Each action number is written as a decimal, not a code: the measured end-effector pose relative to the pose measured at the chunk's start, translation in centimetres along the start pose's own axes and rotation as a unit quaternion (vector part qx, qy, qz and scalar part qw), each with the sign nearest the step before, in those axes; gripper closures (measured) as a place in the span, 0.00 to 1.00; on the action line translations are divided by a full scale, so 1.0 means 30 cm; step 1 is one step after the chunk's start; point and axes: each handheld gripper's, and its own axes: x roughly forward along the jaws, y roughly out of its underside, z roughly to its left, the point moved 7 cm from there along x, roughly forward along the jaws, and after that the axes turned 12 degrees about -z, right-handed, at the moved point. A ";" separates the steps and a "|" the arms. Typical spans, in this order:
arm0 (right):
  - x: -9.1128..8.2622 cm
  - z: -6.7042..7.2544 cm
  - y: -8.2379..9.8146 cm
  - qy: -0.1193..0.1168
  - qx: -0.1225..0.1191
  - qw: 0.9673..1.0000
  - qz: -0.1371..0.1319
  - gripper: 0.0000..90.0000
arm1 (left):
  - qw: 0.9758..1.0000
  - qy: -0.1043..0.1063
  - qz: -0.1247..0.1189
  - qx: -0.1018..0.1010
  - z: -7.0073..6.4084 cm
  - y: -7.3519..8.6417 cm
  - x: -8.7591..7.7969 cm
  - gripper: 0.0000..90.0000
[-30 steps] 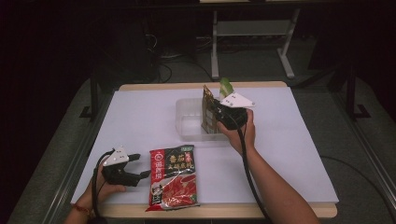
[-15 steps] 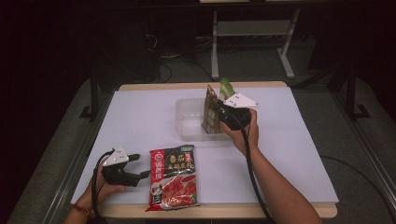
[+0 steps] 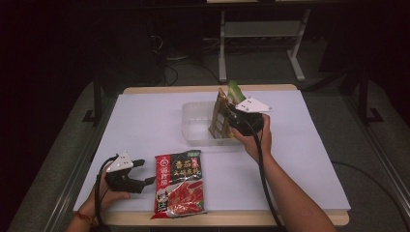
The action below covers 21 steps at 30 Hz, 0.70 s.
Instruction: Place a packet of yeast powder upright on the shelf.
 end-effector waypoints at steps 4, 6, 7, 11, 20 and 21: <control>-0.011 -0.009 0.005 0.000 0.001 1.000 0.002 0.78 | 1.000 0.000 0.000 0.001 0.000 0.000 0.000 0.21; -0.016 -0.015 0.006 0.002 -0.001 1.000 0.002 0.76 | 1.000 0.000 0.000 0.000 -0.001 -0.001 0.001 0.21; -0.020 -0.016 0.006 0.001 0.003 1.000 0.003 0.75 | 1.000 -0.001 0.001 0.001 -0.001 -0.001 0.000 0.21; -0.030 -0.021 0.008 0.002 0.002 1.000 0.004 0.73 | 1.000 -0.001 0.001 0.001 -0.002 -0.001 -0.001 0.21; -0.071 -0.036 -0.001 -0.003 0.005 1.000 0.001 0.65 | 1.000 -0.002 -0.003 0.001 -0.003 -0.006 -0.003 0.21; -0.078 -0.037 -0.004 -0.003 0.002 1.000 0.001 0.64 | 1.000 -0.002 -0.004 0.001 -0.003 -0.007 -0.004 0.21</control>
